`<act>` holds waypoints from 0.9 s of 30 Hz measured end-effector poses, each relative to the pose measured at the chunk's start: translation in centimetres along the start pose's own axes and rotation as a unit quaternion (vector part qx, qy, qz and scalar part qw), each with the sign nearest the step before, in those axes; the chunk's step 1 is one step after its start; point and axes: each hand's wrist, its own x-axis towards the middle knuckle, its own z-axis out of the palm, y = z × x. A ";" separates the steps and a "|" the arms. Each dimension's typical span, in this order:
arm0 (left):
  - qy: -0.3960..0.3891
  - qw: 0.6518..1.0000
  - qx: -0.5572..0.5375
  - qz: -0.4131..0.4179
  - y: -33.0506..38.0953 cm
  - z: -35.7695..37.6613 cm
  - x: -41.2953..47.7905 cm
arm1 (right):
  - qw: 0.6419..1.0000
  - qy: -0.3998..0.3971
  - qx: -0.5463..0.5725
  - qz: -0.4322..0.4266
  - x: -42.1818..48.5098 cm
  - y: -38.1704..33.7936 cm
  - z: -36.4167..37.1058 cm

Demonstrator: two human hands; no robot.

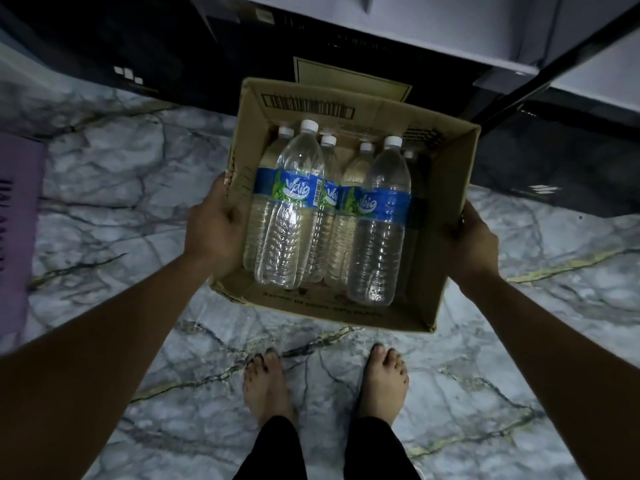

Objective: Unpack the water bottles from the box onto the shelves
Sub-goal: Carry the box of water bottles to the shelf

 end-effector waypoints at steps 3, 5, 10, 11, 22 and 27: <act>0.032 0.998 0.014 0.043 -1.1 0.1 0.2 | 0.999 0.016 -0.023 -0.018 -0.2 0.6 0.3; 0.037 0.997 0.024 0.068 -1.6 -0.1 0.6 | 0.999 0.016 -0.029 -0.020 -0.3 1.1 0.5; 0.026 0.998 0.032 0.056 -1.9 -0.1 1.1 | 0.999 0.020 -0.041 -0.021 -0.3 1.7 0.4; 0.028 0.997 0.037 0.055 -2.0 -0.2 1.4 | 0.998 0.024 -0.050 -0.019 -0.1 1.9 0.4; 0.024 1.000 0.010 0.014 -3.4 -1.2 2.6 | 0.996 0.069 -0.044 -0.045 -0.8 1.6 0.1; 0.022 1.000 -0.014 -0.010 -3.3 -1.5 2.0 | 0.994 0.078 -0.049 -0.052 -1.2 1.3 0.2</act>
